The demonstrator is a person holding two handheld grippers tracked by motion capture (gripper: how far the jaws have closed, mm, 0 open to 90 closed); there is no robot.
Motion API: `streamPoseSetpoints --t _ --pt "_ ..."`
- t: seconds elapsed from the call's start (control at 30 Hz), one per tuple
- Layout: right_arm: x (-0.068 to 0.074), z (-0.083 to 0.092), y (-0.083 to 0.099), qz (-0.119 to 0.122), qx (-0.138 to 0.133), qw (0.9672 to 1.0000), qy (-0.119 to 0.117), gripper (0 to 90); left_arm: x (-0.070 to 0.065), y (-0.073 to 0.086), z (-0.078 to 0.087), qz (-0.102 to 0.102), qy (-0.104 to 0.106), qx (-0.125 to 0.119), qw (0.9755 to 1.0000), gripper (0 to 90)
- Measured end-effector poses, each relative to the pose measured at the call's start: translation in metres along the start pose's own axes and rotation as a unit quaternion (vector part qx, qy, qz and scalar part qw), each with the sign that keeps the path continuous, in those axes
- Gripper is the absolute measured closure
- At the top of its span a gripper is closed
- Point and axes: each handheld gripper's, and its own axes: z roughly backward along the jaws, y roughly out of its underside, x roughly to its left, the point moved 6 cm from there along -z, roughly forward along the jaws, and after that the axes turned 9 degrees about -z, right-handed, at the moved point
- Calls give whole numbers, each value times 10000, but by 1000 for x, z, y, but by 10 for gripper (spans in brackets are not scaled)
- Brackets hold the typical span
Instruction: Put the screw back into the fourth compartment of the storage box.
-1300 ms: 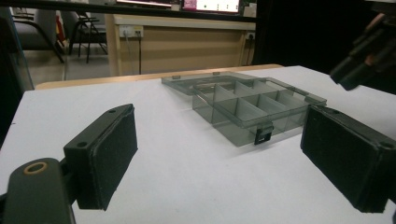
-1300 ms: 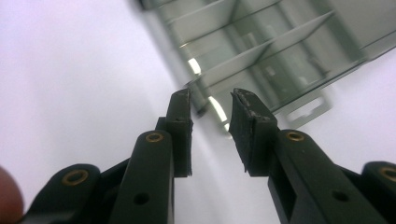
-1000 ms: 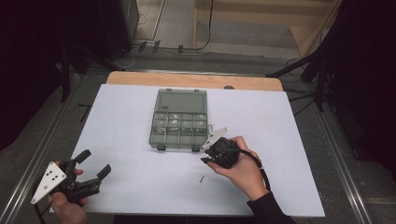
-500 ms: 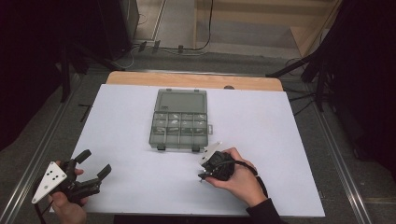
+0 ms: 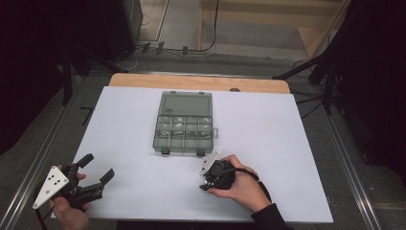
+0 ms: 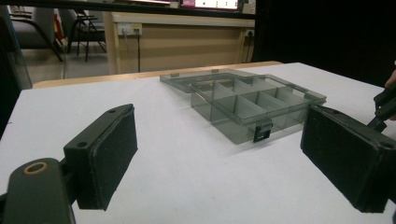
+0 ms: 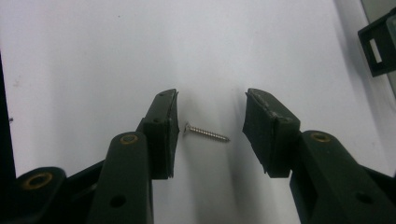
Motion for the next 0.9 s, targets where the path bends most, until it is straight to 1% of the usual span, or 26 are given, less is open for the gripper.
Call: streamPoseSetpoints --t 0.1,0.27,0.33,0.4,0.47,0.6,0.63,0.67,0.7,0.8,0.83,0.87,0.9 --pt "0 1 2 -43 1 10000 -26 568 0 0 0 3 4 -2 10000 110" --pt "-1 1 4 33 -17 10000 -22 584 0 0 0 -3 8 5 10000 110" --pt "-1 1 4 95 -49 9999 -33 614 0 0 0 3 8 3 10000 109" --pt "1 2 6 75 -18 10000 -50 668 0 0 0 2 5 0 10000 110" --pt "2 3 7 162 -15 9999 -41 688 0 0 0 -5 10 5 10000 110" --pt "1 4 10 114 -8 9998 -141 680 0 0 0 -3 4 -7 10000 109" --pt "0 5 12 138 17 9997 -190 650 0 0 0 2 5 -13 10000 109" --pt "1 6 13 77 46 9996 -265 641 0 0 0 1 2 -10 10000 109" --pt "1 6 14 94 17 9996 -268 658 0 0 0 -2 1 -10 10000 110" --pt "2 6 14 160 0 9998 -138 705 0 0 0 -13 20 16 10000 110" --pt "3 6 15 138 18 9999 -101 736 -1 0 -1 -11 19 19 10000 109" --pt "3 6 15 182 9 9998 -104 764 -1 0 -1 -10 18 28 10000 109" --pt "4 6 15 157 -4 9998 -128 791 -1 0 -1 -17 22 9 10000 110"
